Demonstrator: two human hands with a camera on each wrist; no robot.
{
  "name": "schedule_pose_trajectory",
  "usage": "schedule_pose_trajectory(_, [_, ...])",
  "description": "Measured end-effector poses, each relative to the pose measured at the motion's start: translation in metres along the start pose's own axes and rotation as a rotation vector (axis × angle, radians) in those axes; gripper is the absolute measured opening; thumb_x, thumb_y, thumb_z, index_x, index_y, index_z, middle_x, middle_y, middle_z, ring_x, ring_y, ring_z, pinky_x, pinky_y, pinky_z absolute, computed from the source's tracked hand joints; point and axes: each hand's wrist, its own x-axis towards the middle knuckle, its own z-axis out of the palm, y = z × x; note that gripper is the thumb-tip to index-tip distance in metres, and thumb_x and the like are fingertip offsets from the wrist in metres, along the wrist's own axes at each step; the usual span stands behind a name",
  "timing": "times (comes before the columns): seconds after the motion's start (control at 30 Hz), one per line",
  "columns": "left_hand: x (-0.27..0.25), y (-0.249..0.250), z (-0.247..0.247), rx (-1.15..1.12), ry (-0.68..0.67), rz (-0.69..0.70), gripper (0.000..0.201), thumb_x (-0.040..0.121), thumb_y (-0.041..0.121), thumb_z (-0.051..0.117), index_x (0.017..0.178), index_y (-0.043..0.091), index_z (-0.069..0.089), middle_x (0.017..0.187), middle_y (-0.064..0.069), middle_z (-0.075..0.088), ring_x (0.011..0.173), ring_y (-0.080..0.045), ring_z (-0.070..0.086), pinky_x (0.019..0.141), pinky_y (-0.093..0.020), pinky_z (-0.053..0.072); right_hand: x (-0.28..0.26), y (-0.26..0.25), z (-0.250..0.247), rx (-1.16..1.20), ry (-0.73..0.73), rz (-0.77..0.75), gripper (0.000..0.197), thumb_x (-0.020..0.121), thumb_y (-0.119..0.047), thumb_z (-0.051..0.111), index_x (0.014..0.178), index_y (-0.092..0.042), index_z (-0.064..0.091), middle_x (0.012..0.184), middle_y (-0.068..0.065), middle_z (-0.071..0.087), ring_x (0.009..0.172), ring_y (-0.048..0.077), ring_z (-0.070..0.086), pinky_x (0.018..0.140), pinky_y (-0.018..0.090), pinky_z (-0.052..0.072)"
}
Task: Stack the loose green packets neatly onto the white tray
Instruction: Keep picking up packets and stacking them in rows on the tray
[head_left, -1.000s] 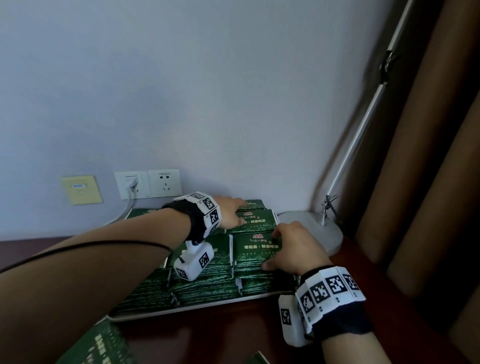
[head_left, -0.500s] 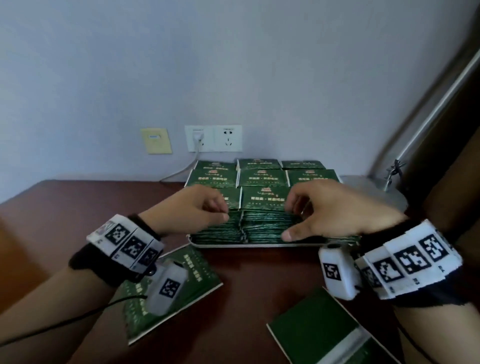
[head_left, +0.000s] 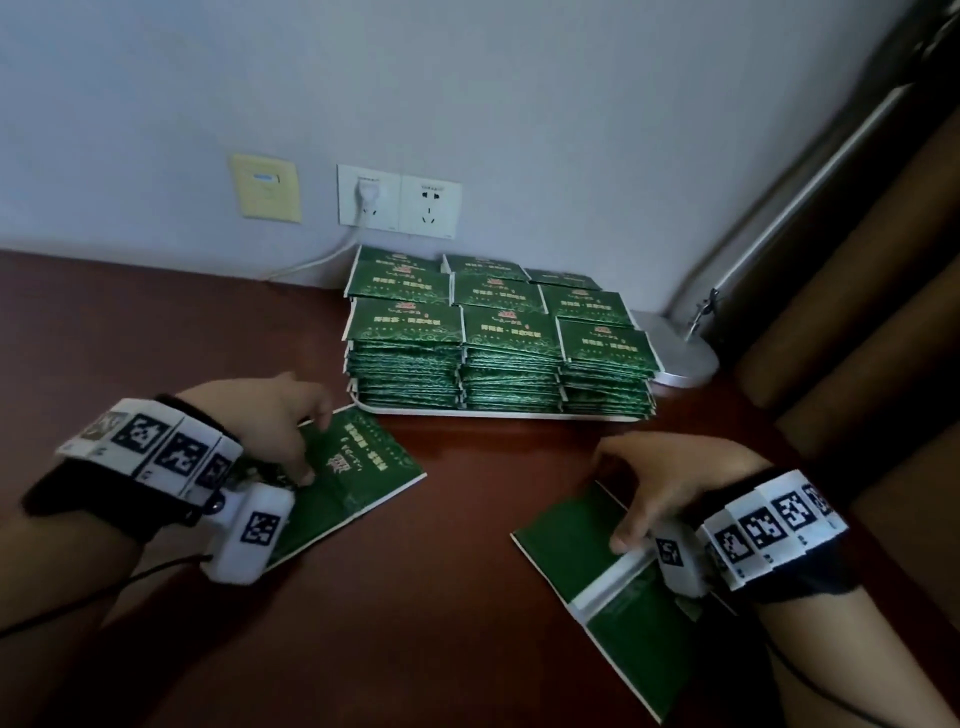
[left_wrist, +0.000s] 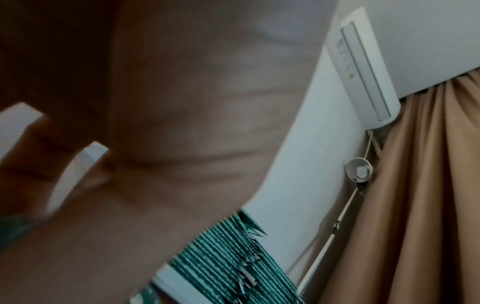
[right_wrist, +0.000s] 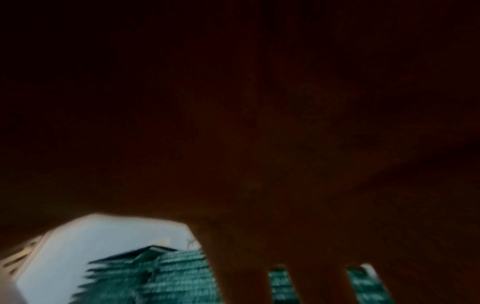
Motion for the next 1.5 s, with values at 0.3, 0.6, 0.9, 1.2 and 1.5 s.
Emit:
schedule_pose_trajectory(0.3, [-0.015, 0.015, 0.012, -0.248, -0.001, 0.132, 0.041, 0.071, 0.02, 0.087, 0.097, 0.035, 0.06, 0.107, 0.0, 0.063, 0.096, -0.023, 0.064, 0.08, -0.039, 0.053, -0.012, 0.005, 0.024, -0.081, 0.012, 0.146, 0.096, 0.048, -0.029, 0.096, 0.125, -0.017, 0.04, 0.116, -0.003, 0.058, 0.104, 0.022, 0.058, 0.085, 0.04, 0.053])
schedule_pose_trajectory(0.6, [-0.035, 0.002, 0.043, -0.819, -0.015, 0.294, 0.026, 0.075, -0.007, 0.077, 0.091, 0.013, 0.071, 0.104, -0.003, 0.075, 0.1, -0.021, 0.066, 0.086, -0.031, 0.045, -0.003, -0.004, 0.019, 0.229, 0.046, -0.081, 0.034, 0.064, -0.008, 0.09, 0.09, -0.017, 0.07, 0.089, -0.002, 0.075, 0.085, 0.014, 0.07, 0.079, 0.028, 0.055])
schedule_pose_trajectory(0.9, [-0.026, -0.004, 0.047, -1.062, 0.117, 0.233, 0.031, 0.074, -0.01, 0.078, 0.091, 0.016, 0.077, 0.103, -0.02, 0.072, 0.087, -0.036, 0.071, 0.086, -0.047, 0.055, 0.03, -0.027, 0.025, 0.51, 0.574, -0.502, 0.029, 0.071, 0.011, 0.079, 0.071, -0.017, 0.072, 0.072, -0.006, 0.068, 0.068, 0.003, 0.062, 0.068, 0.018, 0.048])
schedule_pose_trajectory(1.2, [-0.025, -0.008, 0.038, -0.685, 0.011, 0.257, 0.079, 0.068, -0.011, 0.08, 0.131, 0.031, 0.058, 0.113, 0.005, 0.072, 0.102, -0.015, 0.07, 0.092, -0.04, 0.057, 0.057, -0.03, 0.021, 0.414, 0.322, -0.498, 0.029, 0.063, -0.026, 0.09, 0.087, -0.031, 0.075, 0.122, -0.008, 0.061, 0.115, 0.002, 0.056, 0.101, 0.019, 0.037])
schedule_pose_trajectory(1.5, [-0.03, -0.01, 0.032, -0.774, 0.172, 0.305, 0.037, 0.076, -0.002, 0.081, 0.107, 0.018, 0.077, 0.094, 0.004, 0.078, 0.09, -0.014, 0.074, 0.088, -0.034, 0.057, 0.06, -0.021, 0.041, 0.522, 0.253, -0.397, 0.077, 0.059, -0.034, 0.093, 0.125, -0.042, 0.054, 0.127, -0.016, 0.055, 0.117, 0.004, 0.054, 0.105, 0.028, 0.044])
